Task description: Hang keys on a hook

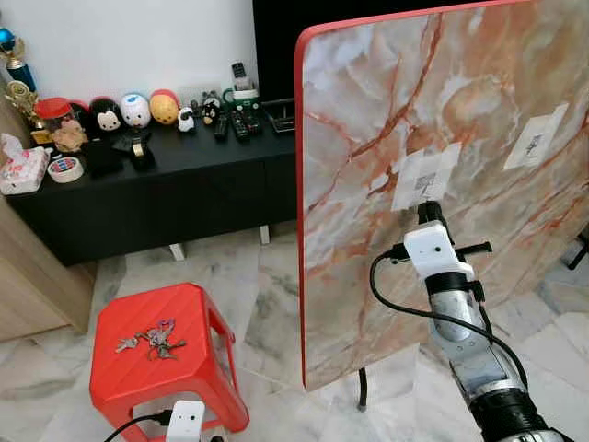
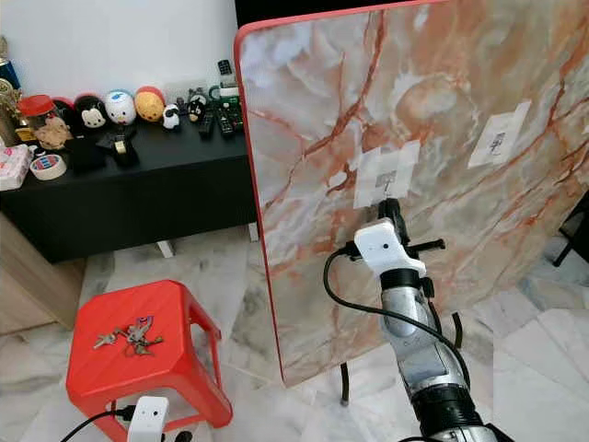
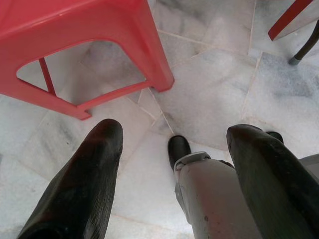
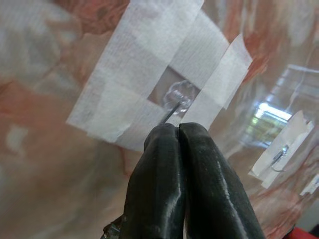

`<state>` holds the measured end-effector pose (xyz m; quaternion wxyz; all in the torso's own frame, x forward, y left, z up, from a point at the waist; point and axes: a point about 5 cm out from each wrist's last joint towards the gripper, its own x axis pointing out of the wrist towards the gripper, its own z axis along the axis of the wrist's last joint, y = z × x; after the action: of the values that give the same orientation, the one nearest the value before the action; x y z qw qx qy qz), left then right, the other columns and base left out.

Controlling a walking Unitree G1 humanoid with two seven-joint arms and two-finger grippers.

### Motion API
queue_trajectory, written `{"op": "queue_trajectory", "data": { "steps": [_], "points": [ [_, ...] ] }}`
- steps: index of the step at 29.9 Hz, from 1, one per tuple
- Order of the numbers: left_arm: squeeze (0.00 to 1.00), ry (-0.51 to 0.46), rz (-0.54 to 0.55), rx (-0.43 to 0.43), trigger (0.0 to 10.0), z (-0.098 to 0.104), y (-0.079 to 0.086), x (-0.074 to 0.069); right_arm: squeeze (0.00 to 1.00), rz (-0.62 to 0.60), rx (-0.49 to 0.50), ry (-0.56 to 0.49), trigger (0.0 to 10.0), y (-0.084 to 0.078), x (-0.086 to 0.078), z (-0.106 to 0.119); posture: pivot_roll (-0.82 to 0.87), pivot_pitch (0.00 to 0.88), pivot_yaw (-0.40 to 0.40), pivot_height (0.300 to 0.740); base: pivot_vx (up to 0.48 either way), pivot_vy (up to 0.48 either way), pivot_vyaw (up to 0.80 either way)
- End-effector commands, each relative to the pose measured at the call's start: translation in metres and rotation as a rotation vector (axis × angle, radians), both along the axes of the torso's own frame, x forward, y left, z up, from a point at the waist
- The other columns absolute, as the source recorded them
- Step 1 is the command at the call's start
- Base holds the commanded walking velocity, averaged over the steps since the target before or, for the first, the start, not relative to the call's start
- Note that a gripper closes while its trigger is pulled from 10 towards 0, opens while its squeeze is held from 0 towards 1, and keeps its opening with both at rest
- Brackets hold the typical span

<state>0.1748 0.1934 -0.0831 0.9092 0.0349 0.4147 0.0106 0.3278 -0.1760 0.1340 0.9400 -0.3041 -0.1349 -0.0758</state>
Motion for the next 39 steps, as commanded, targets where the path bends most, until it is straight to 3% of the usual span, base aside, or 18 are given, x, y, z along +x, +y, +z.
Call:
{"op": "queue_trajectory", "data": {
  "steps": [1,39],
  "points": [
    [0.0,0.032,0.001,0.01,10.0,-0.0029,0.0026,-0.0056,0.0,-0.02,-0.004,-0.012,10.0,-0.0043,0.0024,0.0047,-0.01,0.025,-0.01,0.74,0.0,0.0,0.0],
    [0.0,0.031,0.0,0.01,10.0,-0.0027,0.0018,-0.0048,0.0,0.002,-0.037,-0.008,10.0,-0.0068,0.0077,0.0074,-0.01,0.019,-0.009,0.74,0.0,0.0,0.0]
  ]
}}
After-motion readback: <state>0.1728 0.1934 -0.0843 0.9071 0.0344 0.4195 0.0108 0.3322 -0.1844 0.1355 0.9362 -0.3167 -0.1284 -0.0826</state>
